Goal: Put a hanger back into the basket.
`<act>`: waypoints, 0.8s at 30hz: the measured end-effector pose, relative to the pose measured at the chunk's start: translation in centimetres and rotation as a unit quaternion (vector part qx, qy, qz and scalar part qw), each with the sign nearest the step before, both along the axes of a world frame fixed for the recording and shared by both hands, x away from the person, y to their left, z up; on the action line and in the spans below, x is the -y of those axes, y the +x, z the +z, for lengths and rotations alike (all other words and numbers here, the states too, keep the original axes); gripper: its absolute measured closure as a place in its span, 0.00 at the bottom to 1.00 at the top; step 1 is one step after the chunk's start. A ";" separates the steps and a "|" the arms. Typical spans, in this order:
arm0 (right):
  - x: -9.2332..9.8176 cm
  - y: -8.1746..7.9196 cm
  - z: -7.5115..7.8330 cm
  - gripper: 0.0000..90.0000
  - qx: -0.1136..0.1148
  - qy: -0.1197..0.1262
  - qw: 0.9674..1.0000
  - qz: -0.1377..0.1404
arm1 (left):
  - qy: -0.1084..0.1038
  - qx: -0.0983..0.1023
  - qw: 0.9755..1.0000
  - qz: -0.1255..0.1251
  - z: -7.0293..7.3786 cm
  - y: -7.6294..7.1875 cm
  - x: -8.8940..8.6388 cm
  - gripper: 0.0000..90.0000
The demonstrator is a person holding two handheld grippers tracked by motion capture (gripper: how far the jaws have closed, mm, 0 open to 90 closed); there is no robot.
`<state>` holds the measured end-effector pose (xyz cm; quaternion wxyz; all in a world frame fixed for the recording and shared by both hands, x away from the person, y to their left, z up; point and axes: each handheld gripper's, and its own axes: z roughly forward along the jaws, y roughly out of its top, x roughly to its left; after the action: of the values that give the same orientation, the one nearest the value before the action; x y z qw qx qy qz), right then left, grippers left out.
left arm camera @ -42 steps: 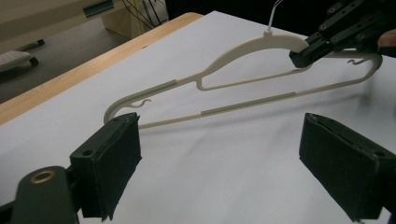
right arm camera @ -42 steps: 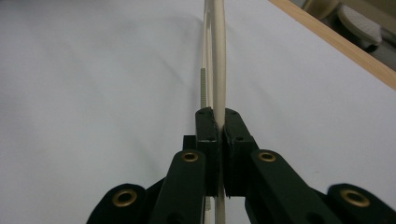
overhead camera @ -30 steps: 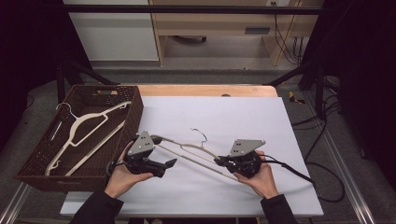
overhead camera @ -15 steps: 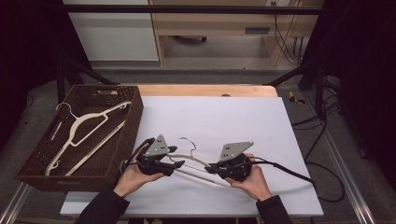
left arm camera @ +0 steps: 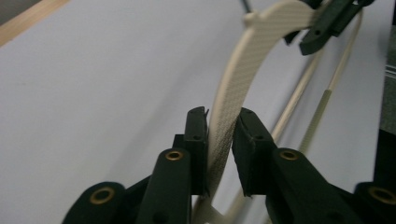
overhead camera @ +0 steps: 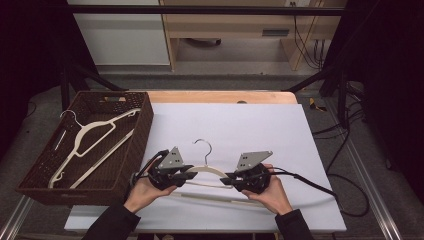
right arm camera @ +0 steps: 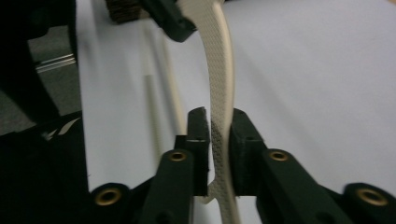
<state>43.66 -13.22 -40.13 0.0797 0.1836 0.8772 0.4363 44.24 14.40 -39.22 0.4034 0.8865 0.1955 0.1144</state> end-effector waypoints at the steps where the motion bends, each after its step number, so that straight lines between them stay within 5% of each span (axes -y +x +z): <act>1: 0.2 0.1 0.1 0.85 0.003 0.000 1.000 -0.008 | -0.007 -0.008 1.000 0.000 0.0 -0.1 0.0 0.86; 8: 0.2 0.3 -0.2 0.72 0.024 -0.013 0.999 -0.041 | 0.005 -0.029 0.999 -0.027 -0.2 -1.0 0.9 0.93; 11: 0.2 0.3 -0.2 0.66 0.032 -0.011 0.998 -0.051 | -0.008 -0.046 0.998 -0.032 -0.3 -1.4 1.3 0.96; 20: 1.6 -0.1 1.1 0.46 0.062 0.039 0.995 -0.069 | -0.030 -0.037 0.999 0.002 0.5 -1.7 0.4 0.97; 24: 3.5 0.2 1.4 0.36 0.063 0.063 0.990 -0.110 | -0.043 -0.029 0.999 0.010 1.4 -1.8 -0.4 0.97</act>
<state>43.87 -16.70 -38.69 0.1711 0.2559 0.8156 0.4899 42.39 14.76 -37.80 0.4345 0.8691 0.2209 0.0838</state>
